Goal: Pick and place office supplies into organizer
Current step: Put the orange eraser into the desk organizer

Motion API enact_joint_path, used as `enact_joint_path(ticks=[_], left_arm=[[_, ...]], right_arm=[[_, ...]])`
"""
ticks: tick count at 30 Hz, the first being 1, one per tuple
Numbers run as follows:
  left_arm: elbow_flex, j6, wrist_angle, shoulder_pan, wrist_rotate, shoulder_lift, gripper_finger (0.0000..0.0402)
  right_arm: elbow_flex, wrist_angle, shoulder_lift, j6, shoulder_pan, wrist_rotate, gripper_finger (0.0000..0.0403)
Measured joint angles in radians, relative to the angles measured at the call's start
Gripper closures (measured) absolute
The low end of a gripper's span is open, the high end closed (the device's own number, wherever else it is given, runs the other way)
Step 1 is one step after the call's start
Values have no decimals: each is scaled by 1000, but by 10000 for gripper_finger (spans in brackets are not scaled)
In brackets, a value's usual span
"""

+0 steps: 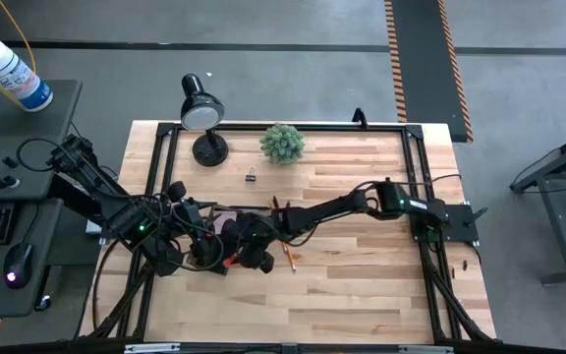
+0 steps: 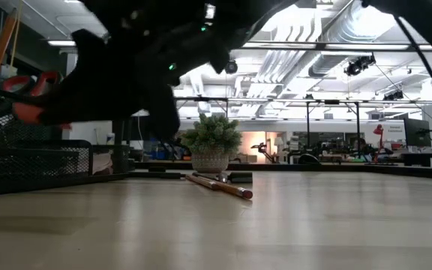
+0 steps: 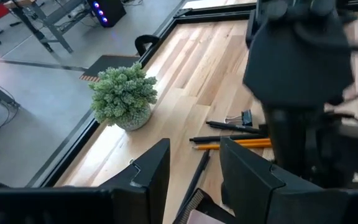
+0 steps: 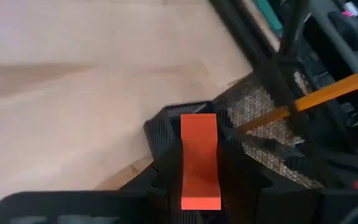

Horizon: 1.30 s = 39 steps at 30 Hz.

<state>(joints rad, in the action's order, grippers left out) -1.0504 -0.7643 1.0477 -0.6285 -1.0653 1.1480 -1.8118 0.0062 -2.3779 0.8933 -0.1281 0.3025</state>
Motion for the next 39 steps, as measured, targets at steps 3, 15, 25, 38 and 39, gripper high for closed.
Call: enact_joint_path(ticks=[3,15,25,38,39], left_arm=[[0,0,0,0,0,0,273],[0,1,0,0,0,0,273],[0,1,0,0,0,0,273],[0,1,0,0,0,0,273],[0,1,0,0,0,0,273]], right_arm=[[-60,-27,-38,22,1,-1,320],[-98,-34,-64,103,4,-66,320],[-97,-32,-64,129,3,-41,320],[-97,-33,-64,162,3,-65,303],[-97,-33,-64,162,3,-65,294]])
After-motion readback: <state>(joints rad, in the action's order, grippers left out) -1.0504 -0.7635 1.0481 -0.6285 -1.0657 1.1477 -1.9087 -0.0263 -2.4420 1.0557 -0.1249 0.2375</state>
